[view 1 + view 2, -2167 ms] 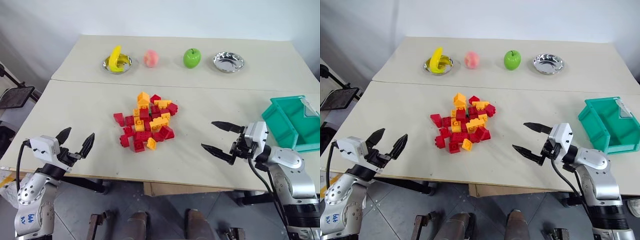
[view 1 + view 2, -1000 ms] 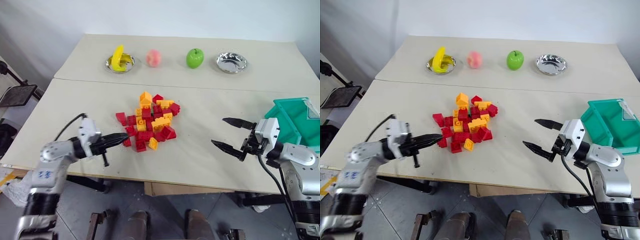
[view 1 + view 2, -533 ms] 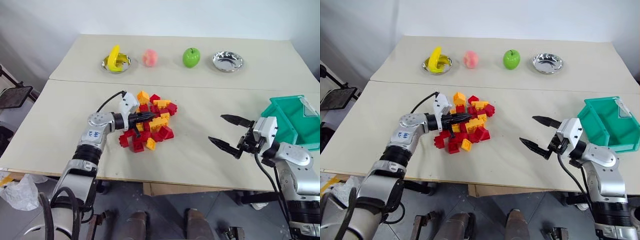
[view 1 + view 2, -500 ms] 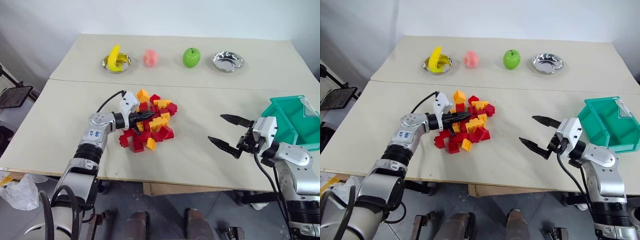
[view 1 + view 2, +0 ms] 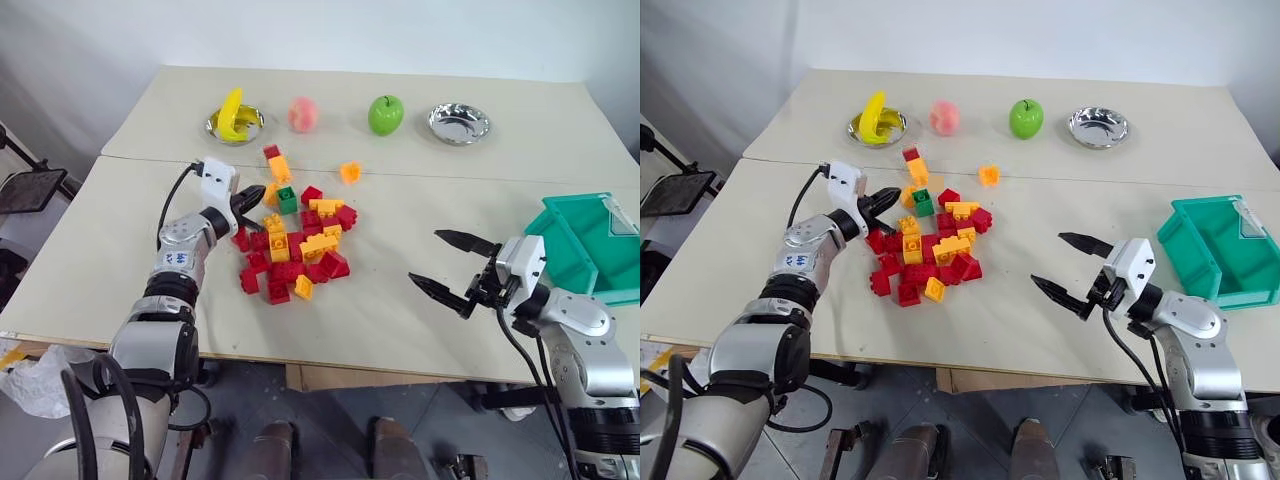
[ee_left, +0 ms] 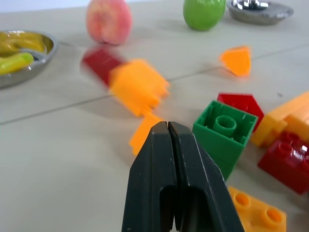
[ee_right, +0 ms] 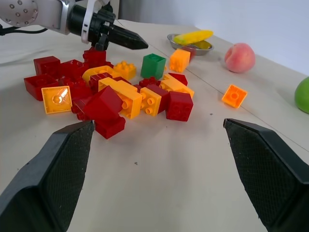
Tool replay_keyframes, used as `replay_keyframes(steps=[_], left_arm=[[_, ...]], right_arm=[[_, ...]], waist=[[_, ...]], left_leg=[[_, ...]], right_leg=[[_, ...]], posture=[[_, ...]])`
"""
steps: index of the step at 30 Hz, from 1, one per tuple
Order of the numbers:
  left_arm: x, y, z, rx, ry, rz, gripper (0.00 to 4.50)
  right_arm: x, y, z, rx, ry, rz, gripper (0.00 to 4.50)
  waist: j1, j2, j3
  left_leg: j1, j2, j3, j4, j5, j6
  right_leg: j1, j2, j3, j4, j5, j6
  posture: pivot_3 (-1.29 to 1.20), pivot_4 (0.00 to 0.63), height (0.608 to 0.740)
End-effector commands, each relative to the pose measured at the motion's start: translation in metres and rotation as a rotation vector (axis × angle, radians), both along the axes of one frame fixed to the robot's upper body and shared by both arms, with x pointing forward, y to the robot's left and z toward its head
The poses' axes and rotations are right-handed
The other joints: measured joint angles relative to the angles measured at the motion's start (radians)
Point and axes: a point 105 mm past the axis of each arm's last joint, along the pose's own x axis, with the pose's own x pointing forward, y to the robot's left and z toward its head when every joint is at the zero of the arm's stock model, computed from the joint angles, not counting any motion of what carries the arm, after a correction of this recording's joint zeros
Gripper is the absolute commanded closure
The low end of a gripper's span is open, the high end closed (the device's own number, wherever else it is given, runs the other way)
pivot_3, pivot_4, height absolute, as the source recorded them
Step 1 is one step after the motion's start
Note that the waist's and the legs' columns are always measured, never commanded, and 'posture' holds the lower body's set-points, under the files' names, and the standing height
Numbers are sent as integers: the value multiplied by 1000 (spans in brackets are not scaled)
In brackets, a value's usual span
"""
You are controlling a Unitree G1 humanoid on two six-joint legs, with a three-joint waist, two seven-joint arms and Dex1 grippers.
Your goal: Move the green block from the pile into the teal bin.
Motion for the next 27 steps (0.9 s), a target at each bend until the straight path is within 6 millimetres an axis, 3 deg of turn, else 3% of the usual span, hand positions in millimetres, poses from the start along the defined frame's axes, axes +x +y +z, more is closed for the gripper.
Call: replay_keyframes(steps=[1, 5, 8, 12, 15, 18, 22, 27], left_arm=[[-7, -14, 4, 51, -32, -117, 4469], [-24, -24, 2, 64, -39, -288, 4469], [-36, -19, 1, 63, -31, -364, 4469], [-57, 3, 3, 76, -38, -422, 4469], [-67, 33, 15, 36, -99, -345, 4469], [-83, 65, 23, 6, -133, -230, 3914], [-110, 110, 17, 8, -134, -61, 2672], [-146, 144, 4, 24, -86, 68, 1129]], right_arm=[[-4, 4, 9, 8, -43, 8, 0], [-4, 5, 8, 8, -40, 7, 0], [-4, 6, 7, 8, -38, 6, 0], [-5, 7, 7, 9, -36, 11, 0], [-5, 9, 6, 12, -36, 18, 0], [-5, 9, 6, 18, -39, 24, 0], [-3, 10, 6, 24, -41, 30, 0], [0, 12, 4, 29, -35, 47, 0]], waist=[[0, 0, 0], [-3, 0, 0], [-5, 0, 0], [-21, 0, 0], [-27, 0, 0], [-29, 0, 0], [-26, 0, 0], [-22, 0, 0]], left_leg=[[0, 0, 0, 0, 0, 0], [0, 0, 0, 0, 0, 0], [0, 0, 0, 0, 0, 0], [0, 0, 0, 0, 0, 0], [1, 1, 0, 1, 0, 0], [1, 2, -4, 0, 0, 0], [2, 2, -5, 0, 0, 0], [2, 1, -5, 0, 0, 0]], right_leg=[[0, 0, 0, 0, 0, 0], [0, 0, 0, 0, 0, 0], [0, 0, 0, 1, 0, 0], [-2, 0, 0, 3, 0, 0], [-2, 0, 0, 4, 0, 0], [-3, 0, 0, 5, 0, -1], [-4, -1, 0, 6, 0, -1], [-3, -2, 0, 6, 0, -1]], posture=[[0, 150, 740], [0, 150, 740], [0, 150, 740], [0, 150, 740], [0, 150, 740], [0, 150, 740], [0, 150, 740], [0, 150, 740]])
